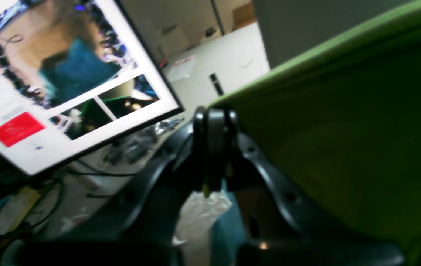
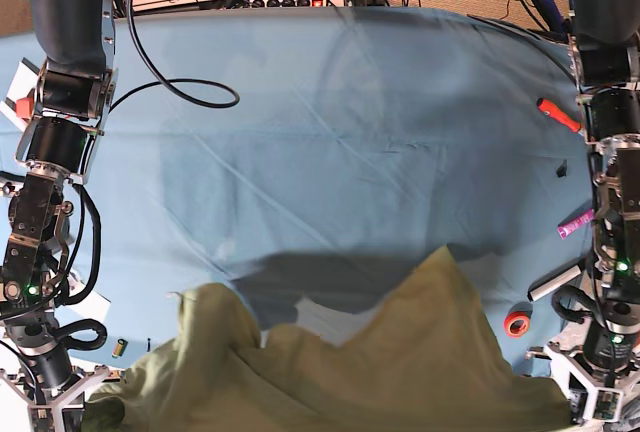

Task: Layout the t-shirt on the table in an organized manner, then fold the t-shirt properly
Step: 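Lift the t-shirt high with both grippers, stretching it between them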

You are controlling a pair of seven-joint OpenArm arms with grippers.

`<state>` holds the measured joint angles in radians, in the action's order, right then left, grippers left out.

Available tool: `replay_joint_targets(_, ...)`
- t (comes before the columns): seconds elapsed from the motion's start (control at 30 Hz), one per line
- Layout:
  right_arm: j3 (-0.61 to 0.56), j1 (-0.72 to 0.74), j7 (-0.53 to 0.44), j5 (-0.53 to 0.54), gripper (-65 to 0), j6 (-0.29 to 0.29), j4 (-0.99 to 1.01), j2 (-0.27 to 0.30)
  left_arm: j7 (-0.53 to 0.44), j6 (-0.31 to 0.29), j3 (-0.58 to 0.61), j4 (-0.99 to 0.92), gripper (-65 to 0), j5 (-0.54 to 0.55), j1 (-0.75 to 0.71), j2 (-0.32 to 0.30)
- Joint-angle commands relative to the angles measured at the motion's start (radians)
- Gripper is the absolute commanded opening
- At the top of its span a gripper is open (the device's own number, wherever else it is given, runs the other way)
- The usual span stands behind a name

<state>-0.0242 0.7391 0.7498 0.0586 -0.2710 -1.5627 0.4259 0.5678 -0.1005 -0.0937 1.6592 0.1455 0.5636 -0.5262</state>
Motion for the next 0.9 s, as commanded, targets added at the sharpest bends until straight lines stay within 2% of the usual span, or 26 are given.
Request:
replay_joint_targets(0.0,0.013,0.039,-0.002,-0.023,-65.0,0.031,-0.011,0.018,-0.005,0.036,-0.013,0.01,-65.0,-0.026,0.032,-0.031)
replay_joint_targets(0.3,0.014,0.039,0.056,-0.05,-65.0,0.037,-0.014,0.018,0.053,0.037,-0.014,0.01,-65.0,-0.026,0.027,-0.134)
replay_joint_targets(0.43,0.051,0.039,0.076,-0.05,-65.0,0.038,-0.015,0.018,0.074,0.04,-0.014,0.013,-65.0,-0.024,0.01,-0.176)
replay_joint_targets(0.63,0.156,0.033,0.137,0.04,-65.0,0.036,-0.073,0.018,0.135,0.039,-0.014,0.013,-65.0,0.009,0.01,-0.178)
replay_joint_targets(0.87,0.19,-0.049,0.164,0.043,-65.0,0.032,-0.159,0.02,0.212,0.04,-0.014,0.07,-65.0,0.009,-0.006,-0.188)
